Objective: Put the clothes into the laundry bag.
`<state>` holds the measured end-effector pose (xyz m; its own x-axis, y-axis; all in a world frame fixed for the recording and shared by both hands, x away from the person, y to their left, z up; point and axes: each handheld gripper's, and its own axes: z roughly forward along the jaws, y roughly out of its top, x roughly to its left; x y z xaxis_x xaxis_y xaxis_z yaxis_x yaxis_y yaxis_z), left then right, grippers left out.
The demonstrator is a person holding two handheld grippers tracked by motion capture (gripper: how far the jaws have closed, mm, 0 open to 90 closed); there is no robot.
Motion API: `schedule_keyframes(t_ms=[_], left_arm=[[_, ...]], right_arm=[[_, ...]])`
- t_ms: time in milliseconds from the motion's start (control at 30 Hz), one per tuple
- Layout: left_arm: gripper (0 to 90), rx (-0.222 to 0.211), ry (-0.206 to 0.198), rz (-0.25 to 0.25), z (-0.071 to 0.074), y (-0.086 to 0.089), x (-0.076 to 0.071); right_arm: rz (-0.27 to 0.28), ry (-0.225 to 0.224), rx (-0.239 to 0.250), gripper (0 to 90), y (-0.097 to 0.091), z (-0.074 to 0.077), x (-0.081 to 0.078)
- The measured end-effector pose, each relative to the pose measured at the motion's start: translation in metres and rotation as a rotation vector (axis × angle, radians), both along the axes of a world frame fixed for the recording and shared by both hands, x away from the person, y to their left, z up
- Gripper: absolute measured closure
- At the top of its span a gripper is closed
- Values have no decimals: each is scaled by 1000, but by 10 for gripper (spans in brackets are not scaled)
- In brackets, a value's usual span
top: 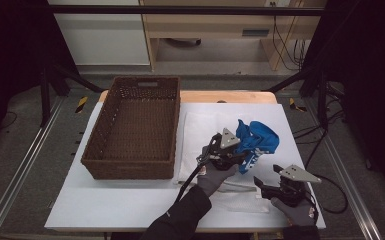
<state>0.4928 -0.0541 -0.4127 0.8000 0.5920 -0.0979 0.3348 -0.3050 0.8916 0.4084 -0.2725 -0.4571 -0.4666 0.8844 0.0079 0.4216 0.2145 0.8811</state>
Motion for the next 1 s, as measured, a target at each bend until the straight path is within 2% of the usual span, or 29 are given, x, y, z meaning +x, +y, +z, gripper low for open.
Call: schedule_keyframes(t_ms=[100, 200, 300, 400, 433, 467, 500, 533, 600, 633, 800, 867, 1000], left_arm=[[639, 39, 34, 5, -16, -2, 4], [620, 54, 61, 5, -28, -3, 7], [591, 72, 80, 4, -34, -4, 9], [490, 76, 102, -3, -35, -4, 11], [462, 77, 103, -2, -34, -4, 10], [376, 80, 99, -5, -33, -3, 10], [376, 78, 100, -7, -31, -1, 8], [337, 77, 99, -10, -29, 1, 7], [313, 74, 79, -17, -22, 6, 3], [273, 73, 64, -21, -17, 9, 1], [222, 60, 9, -3, 5, 26, -8], [197, 60, 6, 5, 10, 34, -9], [202, 54, 7, 5, 13, 50, -15]], right_arm=[[-7, 2, 0, 166, -1, 0, 0], [-11, 5, 1, 168, -1, 0, 0], [-11, 3, 1, 170, -1, 0, 0], [-11, -4, 4, 173, -2, 1, 0], [-11, -3, 10, 178, -2, 1, 0], [-8, -12, 13, 193, -2, 2, -1], [-8, -12, 13, 193, -2, 2, -1], [-6, -21, 19, 200, -2, 4, -2], [-7, -23, 23, 204, -2, 5, -2], [-5, -29, 29, 211, -2, 6, -2], [-6, -47, 43, 233, -1, 9, -3], [-12, -51, 41, 234, -1, 11, -3], [-26, -69, 54, 247, -3, 15, -5]])
